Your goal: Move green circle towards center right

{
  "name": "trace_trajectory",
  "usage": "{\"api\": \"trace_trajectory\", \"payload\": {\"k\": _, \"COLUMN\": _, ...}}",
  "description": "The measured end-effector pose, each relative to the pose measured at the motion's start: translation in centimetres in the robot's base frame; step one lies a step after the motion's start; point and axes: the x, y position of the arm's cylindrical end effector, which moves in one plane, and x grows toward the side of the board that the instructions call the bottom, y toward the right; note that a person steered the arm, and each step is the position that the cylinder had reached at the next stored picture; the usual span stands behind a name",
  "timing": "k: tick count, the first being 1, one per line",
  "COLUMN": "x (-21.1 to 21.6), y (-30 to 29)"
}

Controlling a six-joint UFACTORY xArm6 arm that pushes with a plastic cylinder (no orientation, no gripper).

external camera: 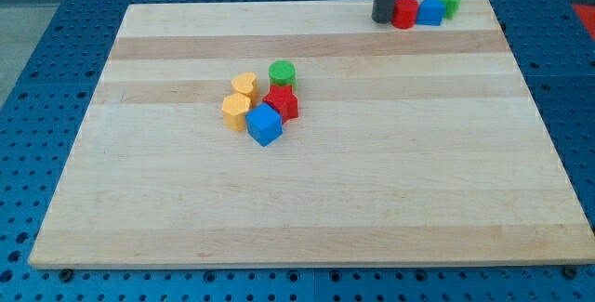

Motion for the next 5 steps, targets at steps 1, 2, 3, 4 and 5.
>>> {"api": "trace_trajectory", "payload": {"k": 1, "x": 0.0, "y": 0.4}}
{"api": "trace_trajectory", "payload": {"k": 2, "x": 0.8, "y": -2.4}}
{"api": "trace_trajectory", "payload": {"k": 3, "x": 6.3, "y": -3.0}}
{"api": "trace_trajectory", "payload": {"k": 4, "x": 7.0, "y": -10.0}}
{"api": "trace_trajectory", "payload": {"k": 5, "x": 7.8, "y": -17.1}}
